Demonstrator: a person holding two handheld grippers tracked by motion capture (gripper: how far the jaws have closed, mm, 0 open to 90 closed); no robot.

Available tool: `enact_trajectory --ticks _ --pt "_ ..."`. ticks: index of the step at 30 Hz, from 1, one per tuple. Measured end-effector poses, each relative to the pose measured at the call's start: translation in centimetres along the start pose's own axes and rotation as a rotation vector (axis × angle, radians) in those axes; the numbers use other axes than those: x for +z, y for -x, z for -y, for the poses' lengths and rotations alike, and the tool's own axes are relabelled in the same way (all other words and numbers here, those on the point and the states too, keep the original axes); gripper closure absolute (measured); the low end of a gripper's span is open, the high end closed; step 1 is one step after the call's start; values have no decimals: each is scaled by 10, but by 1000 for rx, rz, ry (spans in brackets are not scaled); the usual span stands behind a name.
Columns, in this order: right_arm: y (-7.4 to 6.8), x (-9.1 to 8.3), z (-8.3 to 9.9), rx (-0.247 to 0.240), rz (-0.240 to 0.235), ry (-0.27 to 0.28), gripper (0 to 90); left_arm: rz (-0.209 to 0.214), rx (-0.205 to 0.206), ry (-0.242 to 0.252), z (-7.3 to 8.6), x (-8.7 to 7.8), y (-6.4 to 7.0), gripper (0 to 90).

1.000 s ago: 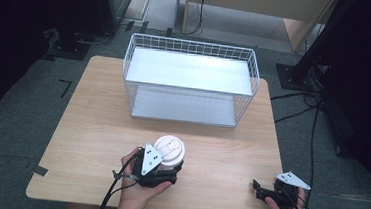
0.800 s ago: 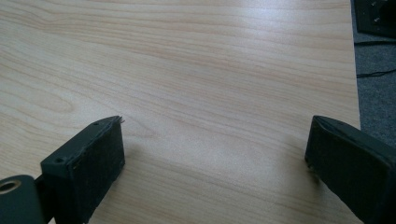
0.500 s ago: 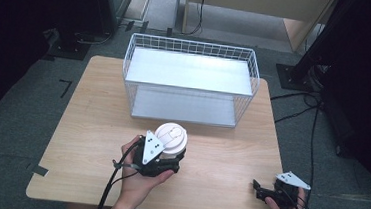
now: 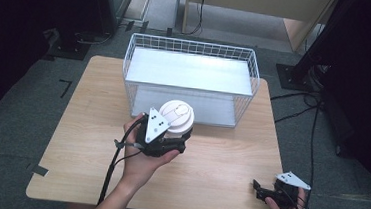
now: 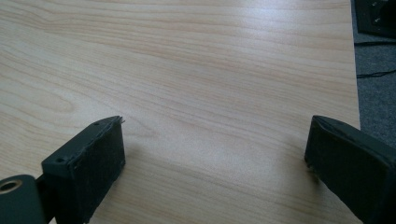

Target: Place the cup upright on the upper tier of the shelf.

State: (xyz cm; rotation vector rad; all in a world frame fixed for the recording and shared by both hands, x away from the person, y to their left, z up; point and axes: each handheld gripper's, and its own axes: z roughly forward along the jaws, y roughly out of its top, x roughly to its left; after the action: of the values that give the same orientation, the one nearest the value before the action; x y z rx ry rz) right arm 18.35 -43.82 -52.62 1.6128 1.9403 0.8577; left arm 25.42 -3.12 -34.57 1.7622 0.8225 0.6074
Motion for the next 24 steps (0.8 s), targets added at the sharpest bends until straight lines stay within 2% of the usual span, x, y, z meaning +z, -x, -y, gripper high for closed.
enact_trajectory --ticks 3,5,8,14,20,24 --pt "0 0 0 0 0 0 51 -7 -3 10 -9 3 -3 159" --pt "0 0 0 0 0 0 51 10 -40 9 -18 6 -7 159" --pt "0 0 0 0 -1 0 51 12 -50 9 -23 9 -9 159" --pt "0 0 0 1 -2 0 51 -16 -21 32 -43 16 -12 159" --pt "0 0 0 0 -5 1 51 -20 -19 54 -57 20 -15 159" --pt "0 0 0 0 -5 2 51 -33 6 63 -67 25 -15 159"
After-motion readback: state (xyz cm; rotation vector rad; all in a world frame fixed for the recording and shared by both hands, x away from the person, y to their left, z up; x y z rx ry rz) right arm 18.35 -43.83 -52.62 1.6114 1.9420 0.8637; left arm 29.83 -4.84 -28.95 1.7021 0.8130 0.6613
